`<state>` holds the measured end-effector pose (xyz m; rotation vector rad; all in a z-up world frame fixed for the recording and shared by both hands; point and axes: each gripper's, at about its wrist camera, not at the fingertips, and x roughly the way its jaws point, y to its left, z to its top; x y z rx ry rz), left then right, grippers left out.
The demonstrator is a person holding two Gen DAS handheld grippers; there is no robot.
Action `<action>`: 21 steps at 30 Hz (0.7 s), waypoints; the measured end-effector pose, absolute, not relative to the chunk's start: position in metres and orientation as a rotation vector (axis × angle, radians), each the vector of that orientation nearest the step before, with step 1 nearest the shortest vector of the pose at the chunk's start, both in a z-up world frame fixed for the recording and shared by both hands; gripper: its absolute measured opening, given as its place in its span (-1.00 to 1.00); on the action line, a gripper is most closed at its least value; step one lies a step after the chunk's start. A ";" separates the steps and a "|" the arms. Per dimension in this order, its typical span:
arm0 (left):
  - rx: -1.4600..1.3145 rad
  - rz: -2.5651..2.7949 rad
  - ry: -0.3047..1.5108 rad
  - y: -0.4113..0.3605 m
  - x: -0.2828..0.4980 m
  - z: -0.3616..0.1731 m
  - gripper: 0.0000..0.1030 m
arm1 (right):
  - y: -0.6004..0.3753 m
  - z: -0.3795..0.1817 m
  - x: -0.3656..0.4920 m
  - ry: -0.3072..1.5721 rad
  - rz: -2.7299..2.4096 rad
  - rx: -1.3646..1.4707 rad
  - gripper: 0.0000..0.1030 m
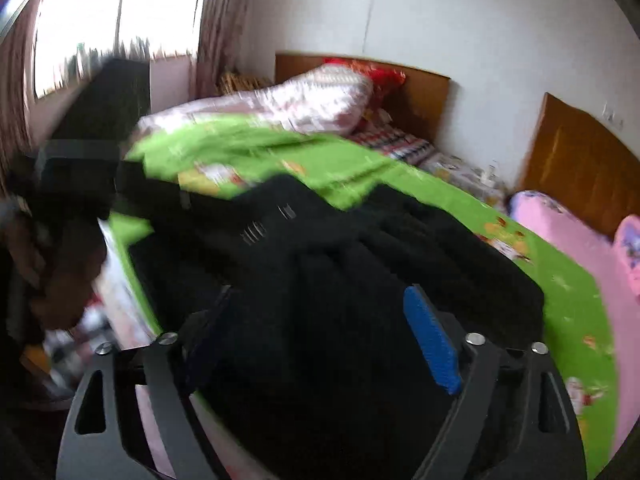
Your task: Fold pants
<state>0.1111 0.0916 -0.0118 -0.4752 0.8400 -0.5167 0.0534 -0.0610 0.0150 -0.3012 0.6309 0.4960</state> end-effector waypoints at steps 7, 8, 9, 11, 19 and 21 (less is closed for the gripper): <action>-0.543 -0.487 0.840 0.099 0.114 -0.004 0.80 | -0.035 0.001 0.067 0.700 0.490 -0.469 0.41; -0.536 -0.482 0.837 0.100 0.112 -0.003 0.81 | -0.030 -0.004 0.067 0.705 0.477 -0.510 0.44; -0.534 -0.482 0.839 0.101 0.110 -0.004 0.81 | -0.025 -0.007 0.067 0.696 0.453 -0.558 0.47; -0.538 -0.485 0.853 0.102 0.110 -0.008 0.81 | -0.022 -0.010 0.065 0.672 0.417 -0.580 0.40; -0.526 -0.559 0.885 0.089 0.113 -0.007 0.91 | -0.088 0.018 0.056 0.570 0.444 -0.182 -0.51; -0.535 -0.629 0.897 0.074 0.125 -0.003 0.96 | -0.087 0.018 0.053 0.565 0.450 -0.196 -0.51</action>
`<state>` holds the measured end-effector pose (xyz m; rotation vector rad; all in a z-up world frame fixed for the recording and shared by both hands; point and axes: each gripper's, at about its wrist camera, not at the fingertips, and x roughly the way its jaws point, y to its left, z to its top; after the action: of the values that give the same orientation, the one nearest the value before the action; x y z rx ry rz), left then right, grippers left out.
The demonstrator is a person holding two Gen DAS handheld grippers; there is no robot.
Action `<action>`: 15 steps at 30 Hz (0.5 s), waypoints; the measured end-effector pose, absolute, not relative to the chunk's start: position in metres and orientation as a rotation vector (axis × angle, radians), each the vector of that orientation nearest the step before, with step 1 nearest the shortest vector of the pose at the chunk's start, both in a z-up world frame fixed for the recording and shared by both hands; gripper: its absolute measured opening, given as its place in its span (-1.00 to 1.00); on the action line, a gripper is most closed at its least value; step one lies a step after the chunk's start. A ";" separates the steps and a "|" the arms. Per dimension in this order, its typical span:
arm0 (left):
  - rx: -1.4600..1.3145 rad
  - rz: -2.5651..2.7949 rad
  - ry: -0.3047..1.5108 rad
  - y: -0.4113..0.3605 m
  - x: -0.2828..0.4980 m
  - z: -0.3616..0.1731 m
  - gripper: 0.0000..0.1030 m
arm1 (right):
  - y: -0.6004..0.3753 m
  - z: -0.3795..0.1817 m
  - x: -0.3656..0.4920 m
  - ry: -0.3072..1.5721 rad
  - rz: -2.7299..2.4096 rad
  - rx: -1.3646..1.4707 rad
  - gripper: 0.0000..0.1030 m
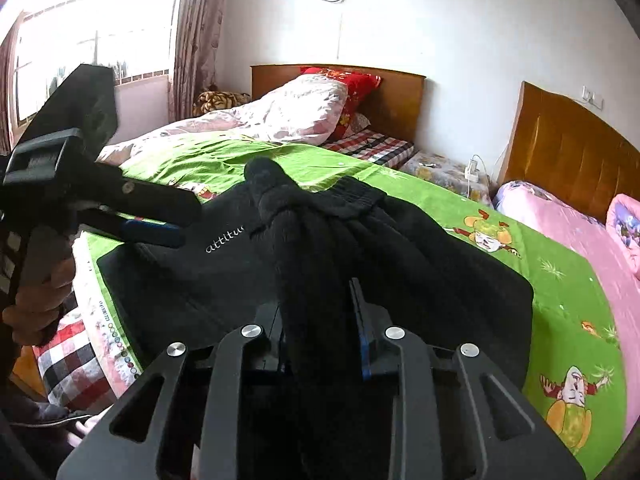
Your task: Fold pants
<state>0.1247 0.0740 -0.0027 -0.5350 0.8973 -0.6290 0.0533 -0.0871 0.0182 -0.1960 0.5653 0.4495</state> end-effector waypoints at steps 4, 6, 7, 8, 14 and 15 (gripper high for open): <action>-0.641 -0.747 0.936 0.056 0.159 -0.003 0.96 | -0.084 0.017 0.047 0.556 0.443 -0.234 -0.51; -0.638 -0.773 0.985 0.043 0.180 -0.005 0.96 | -0.081 0.016 0.049 0.551 0.443 -0.245 -0.51; -0.603 -0.775 1.033 0.033 0.190 -0.007 0.96 | -0.080 0.016 0.047 0.547 0.441 -0.248 -0.51; -0.531 -0.771 1.103 0.017 0.201 -0.011 0.96 | -0.080 0.016 0.046 0.545 0.441 -0.250 -0.51; -0.155 -0.625 1.106 -0.025 0.209 -0.005 -0.07 | -0.086 0.012 0.049 0.556 0.453 -0.233 -0.37; -0.115 -0.612 1.096 -0.027 0.205 -0.003 -0.13 | -0.091 0.015 0.044 0.550 0.468 -0.228 0.01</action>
<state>0.2054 -0.0266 -0.0025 -0.1152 1.0961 -0.6117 0.0440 -0.0913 0.0150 -0.2280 0.5497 0.4684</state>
